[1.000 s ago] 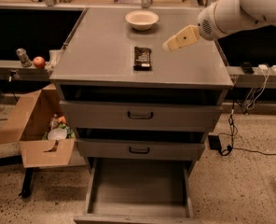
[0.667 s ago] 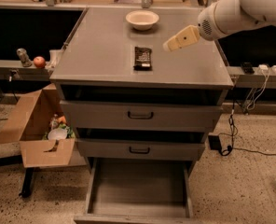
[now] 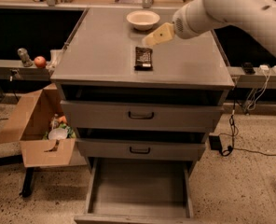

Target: Place rxbar chocolate into bottom drawer

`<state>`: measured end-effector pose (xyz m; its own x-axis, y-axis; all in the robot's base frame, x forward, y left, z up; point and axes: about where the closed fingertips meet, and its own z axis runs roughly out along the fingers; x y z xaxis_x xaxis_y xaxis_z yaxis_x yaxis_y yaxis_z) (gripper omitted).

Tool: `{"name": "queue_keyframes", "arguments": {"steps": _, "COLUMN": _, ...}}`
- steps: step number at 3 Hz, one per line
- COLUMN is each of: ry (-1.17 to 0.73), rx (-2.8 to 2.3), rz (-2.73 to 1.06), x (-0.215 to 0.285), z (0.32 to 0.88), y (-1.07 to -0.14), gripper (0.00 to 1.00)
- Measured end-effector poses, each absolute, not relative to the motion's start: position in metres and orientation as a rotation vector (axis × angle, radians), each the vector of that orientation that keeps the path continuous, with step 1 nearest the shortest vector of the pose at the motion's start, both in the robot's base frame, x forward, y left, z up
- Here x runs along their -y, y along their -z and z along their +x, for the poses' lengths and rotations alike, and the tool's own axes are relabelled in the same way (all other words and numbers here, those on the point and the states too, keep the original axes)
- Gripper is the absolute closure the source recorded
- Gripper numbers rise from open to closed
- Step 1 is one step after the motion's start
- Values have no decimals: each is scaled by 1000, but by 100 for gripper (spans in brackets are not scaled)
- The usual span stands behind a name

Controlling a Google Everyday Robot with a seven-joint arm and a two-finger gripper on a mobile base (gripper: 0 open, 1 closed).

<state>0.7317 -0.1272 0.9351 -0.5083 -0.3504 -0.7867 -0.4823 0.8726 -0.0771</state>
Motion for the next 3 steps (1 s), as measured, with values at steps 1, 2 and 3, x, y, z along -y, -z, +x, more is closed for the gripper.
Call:
{"name": "queue_keyframes", "arguments": {"steps": 1, "ry": -157, "rx": -2191, "rz": -540, "x": 93, "z": 750, "y": -927, "gripper": 0}}
{"name": "queue_keyframes", "arguments": {"steps": 2, "ry": -162, "rx": -2251, "rz": -449, "x": 64, "z": 762, "y": -903, "gripper": 0}}
{"name": "queue_keyframes", "arguments": {"steps": 3, "ry": -184, "rx": -2327, "rz": -338, "x": 47, "z": 765, "y": -875, "gripper": 0}}
